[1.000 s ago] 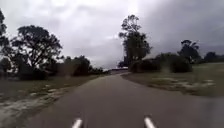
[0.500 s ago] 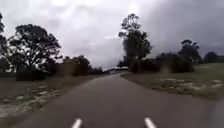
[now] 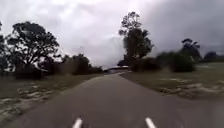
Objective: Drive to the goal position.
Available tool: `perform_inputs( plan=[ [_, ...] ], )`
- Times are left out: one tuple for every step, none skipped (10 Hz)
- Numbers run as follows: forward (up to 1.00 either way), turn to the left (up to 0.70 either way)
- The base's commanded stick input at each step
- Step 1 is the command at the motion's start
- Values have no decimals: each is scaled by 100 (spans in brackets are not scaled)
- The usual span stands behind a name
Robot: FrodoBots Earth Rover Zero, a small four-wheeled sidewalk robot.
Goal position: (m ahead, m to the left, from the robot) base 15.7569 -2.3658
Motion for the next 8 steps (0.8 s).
perform_inputs(
  plan=[
    [84, 3],
    [84, 3],
    [84, 3],
    [84, 3],
    [84, 3],
    [84, 3],
    [84, 3],
    [84, 3]
  ],
)
